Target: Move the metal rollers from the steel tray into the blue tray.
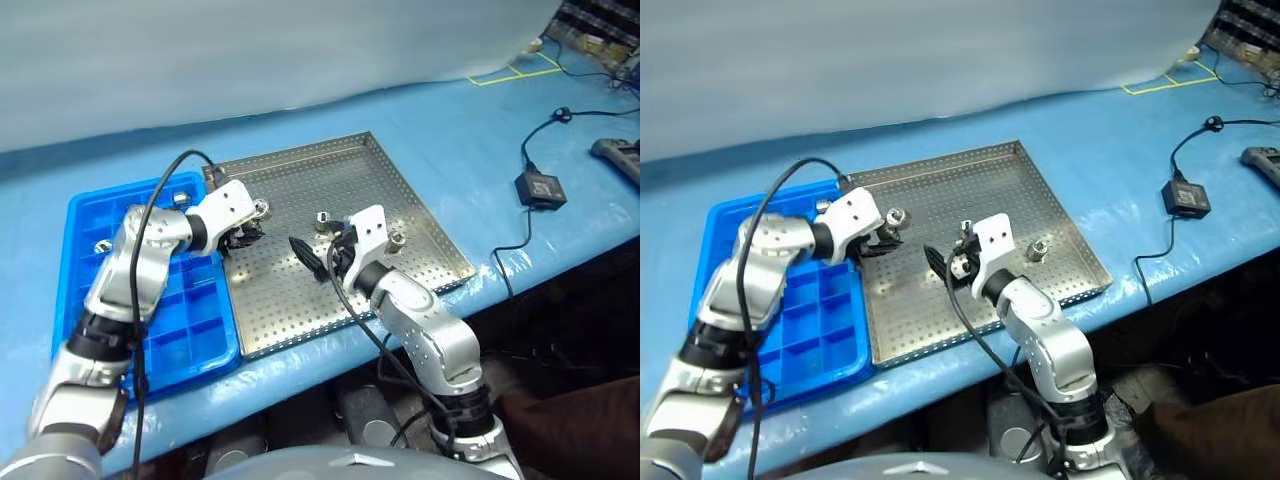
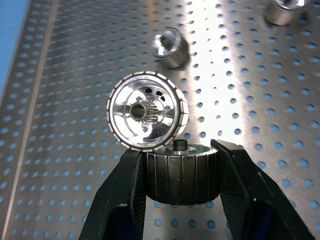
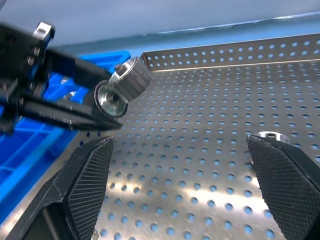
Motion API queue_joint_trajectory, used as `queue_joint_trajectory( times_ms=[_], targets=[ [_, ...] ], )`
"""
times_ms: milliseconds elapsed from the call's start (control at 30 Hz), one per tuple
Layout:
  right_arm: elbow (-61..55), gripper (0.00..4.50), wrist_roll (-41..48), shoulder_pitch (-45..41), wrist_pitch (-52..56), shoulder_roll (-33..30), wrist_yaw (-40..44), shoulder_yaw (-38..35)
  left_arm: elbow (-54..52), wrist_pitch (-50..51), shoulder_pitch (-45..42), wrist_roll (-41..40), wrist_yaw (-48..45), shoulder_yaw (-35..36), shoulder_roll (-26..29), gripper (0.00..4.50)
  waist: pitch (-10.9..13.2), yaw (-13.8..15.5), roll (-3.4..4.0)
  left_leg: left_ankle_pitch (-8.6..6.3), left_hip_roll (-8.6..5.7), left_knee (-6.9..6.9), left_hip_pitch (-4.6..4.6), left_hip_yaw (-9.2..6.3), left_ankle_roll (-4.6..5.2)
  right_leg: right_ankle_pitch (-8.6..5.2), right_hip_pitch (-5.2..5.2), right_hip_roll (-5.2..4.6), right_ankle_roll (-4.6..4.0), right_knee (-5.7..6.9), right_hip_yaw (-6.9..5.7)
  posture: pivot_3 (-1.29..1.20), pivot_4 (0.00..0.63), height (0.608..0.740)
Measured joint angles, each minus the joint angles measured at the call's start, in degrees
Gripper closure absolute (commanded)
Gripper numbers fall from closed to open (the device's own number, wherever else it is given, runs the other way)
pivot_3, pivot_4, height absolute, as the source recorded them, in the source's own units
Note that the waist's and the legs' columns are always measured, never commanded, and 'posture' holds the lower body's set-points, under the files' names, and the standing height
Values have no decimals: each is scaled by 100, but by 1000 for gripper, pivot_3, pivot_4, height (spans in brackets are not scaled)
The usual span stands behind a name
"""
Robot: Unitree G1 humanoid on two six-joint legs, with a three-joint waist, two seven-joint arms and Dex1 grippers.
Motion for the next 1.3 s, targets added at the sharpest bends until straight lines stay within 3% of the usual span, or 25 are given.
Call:
queue_joint_trajectory(
  times_ms=[167,267,500,1200,1300],
  targets=[
    [8,0,615,-254,530,506,-248,-240,-827,36,885,238,1406,209,-704,2794,0,292,-1,0,-4,3,-3,-2,0,20,4,-11,-20,-4,-5,-137,150,740],
    [16,0,1243,-557,919,584,-636,-668,-1421,-209,1583,431,2564,426,-1597,2794,-1,401,-2,-7,-12,6,-5,3,12,30,6,-45,-9,-8,-2,-130,150,740],
    [34,0,2271,-1076,1136,963,-1317,-1043,-1700,-966,2228,788,3694,241,-2068,2794,-3,494,1,-7,-29,9,-1,3,13,28,13,-33,-15,-7,-13,-134,150,740],
    [392,0,2935,-1125,1122,965,-1472,-703,-2083,-1065,2297,-588,3195,20,-2240,2794,-3,410,2,-7,-24,9,-2,16,14,8,13,-25,4,-7,-12,-141,150,740],
    [406,931,2928,-1122,1098,959,-1470,-679,-2116,-972,2300,-731,3127,-29,-2227,2794,-3,389,2,-7,-24,9,-2,16,14,7,13,-25,5,-8,-12,-143,150,740]
  ],
)
